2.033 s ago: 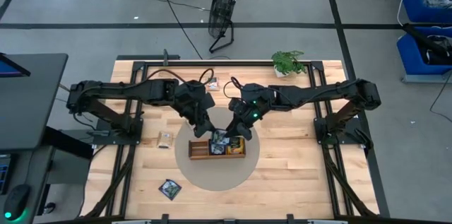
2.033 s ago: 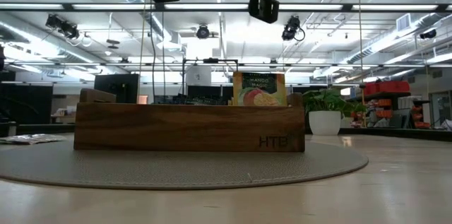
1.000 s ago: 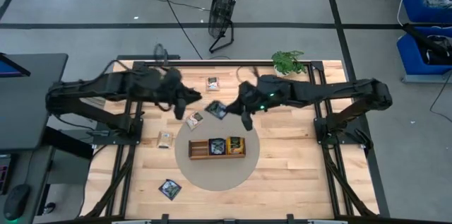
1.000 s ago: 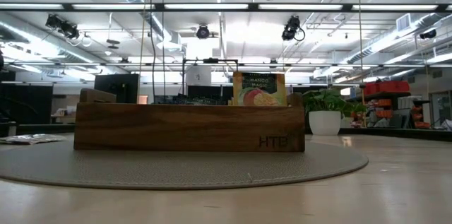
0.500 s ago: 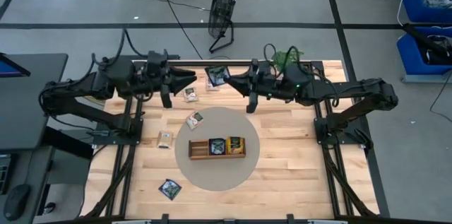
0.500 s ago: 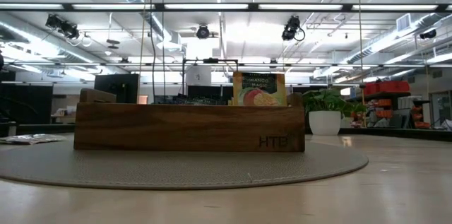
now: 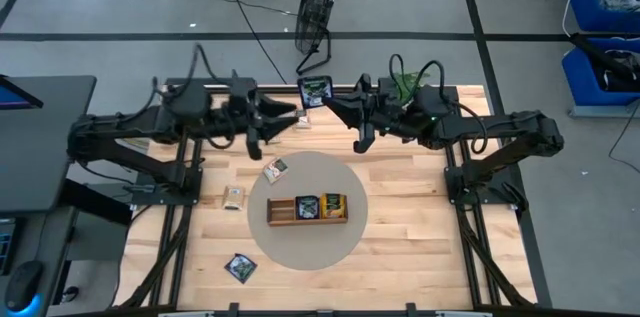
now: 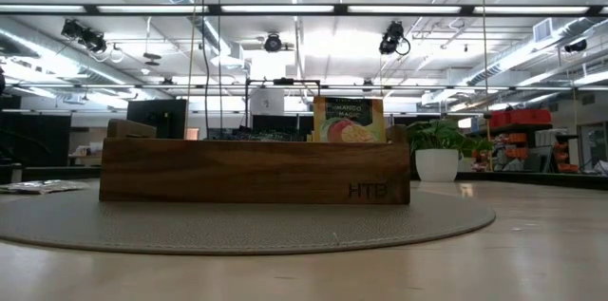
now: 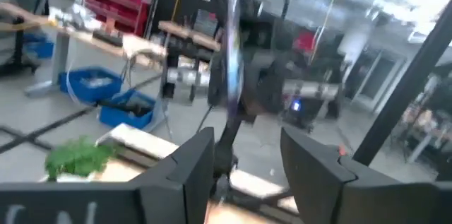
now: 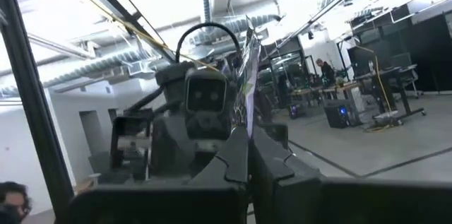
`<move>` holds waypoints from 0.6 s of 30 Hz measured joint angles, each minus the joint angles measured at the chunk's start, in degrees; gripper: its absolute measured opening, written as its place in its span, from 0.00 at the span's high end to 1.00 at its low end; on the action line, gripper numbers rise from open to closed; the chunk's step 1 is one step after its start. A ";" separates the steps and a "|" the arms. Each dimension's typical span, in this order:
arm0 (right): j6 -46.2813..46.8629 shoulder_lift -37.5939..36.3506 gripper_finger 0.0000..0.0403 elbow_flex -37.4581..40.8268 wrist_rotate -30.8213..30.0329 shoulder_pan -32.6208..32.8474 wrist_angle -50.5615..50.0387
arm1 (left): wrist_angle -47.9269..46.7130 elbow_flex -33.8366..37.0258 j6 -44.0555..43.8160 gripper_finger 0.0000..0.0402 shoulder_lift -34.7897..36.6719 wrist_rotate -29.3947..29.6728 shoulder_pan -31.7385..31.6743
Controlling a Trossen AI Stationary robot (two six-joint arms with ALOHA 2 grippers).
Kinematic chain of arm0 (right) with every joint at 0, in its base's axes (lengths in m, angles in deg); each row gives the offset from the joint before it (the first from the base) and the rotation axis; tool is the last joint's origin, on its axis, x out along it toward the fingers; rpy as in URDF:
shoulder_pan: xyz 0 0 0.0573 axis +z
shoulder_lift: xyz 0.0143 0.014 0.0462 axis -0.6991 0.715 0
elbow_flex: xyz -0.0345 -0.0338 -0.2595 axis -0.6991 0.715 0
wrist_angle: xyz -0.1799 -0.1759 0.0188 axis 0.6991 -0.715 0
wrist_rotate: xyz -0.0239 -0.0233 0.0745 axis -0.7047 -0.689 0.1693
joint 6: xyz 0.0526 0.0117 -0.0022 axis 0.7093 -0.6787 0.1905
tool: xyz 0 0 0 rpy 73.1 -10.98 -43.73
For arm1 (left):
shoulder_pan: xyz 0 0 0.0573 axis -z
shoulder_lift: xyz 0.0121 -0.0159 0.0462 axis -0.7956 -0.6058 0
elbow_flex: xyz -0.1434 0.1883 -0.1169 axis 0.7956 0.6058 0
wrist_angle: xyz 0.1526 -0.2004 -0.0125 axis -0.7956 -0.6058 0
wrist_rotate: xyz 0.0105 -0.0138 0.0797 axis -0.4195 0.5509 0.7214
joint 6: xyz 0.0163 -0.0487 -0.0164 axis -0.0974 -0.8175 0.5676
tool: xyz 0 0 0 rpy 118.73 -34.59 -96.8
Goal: Pick & Place Tea
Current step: Put the violet tea bag into the middle section of the wooden organizer
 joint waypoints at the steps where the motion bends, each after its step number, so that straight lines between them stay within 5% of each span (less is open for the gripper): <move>1: 0.03 0.04 1.00 -0.02 -0.02 0.09 0.00 | 0.25 0.04 -0.10 0.57 -0.58 -0.36 0.00; 18: 0.23 0.52 1.00 -0.02 0.94 0.89 -1.01 | 5.47 0.04 -3.16 0.58 -3.25 -1.93 -2.41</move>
